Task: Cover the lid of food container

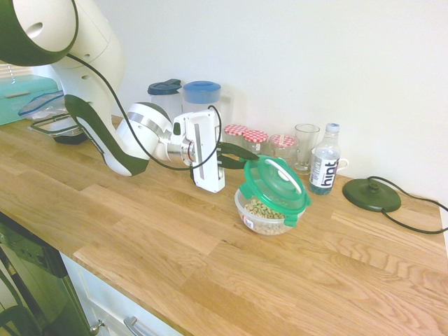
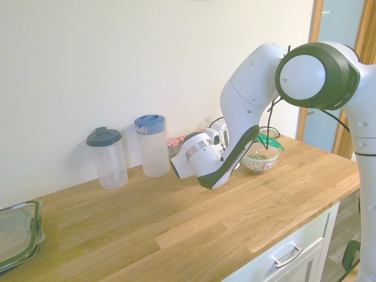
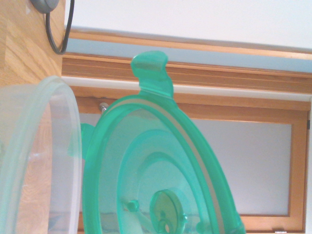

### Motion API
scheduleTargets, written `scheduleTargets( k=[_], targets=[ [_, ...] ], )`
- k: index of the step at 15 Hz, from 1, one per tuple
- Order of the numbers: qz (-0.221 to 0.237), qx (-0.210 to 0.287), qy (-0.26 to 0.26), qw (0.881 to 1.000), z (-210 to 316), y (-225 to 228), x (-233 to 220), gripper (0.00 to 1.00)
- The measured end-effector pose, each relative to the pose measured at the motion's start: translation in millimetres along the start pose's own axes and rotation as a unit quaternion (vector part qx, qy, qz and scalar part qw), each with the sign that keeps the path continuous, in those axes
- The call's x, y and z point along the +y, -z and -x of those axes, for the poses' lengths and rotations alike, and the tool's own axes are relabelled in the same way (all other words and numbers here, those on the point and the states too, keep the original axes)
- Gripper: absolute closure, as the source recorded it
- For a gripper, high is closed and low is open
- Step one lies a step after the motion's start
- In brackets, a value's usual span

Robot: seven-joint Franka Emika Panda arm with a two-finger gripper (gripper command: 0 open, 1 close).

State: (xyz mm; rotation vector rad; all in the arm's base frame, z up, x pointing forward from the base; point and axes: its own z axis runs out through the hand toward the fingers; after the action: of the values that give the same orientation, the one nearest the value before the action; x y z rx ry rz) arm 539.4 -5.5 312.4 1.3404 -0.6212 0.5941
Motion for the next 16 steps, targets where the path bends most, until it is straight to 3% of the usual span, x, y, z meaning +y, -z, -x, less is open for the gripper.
scheduleTargets(
  k=[1, 2, 12, 16],
  targets=[
    [0.001, 0.001, 0.003, 1.000, 3, 1, -3, 1.00],
    [0.001, 0.001, 0.005, 1.000, 5, 1, -6, 0.00],
    [-0.026, 0.000, 0.012, 1.000, 12, 27, -9, 0.00],
    [-0.054, -0.038, 0.030, 0.997, 21, 38, -10, 0.00]
  ],
)
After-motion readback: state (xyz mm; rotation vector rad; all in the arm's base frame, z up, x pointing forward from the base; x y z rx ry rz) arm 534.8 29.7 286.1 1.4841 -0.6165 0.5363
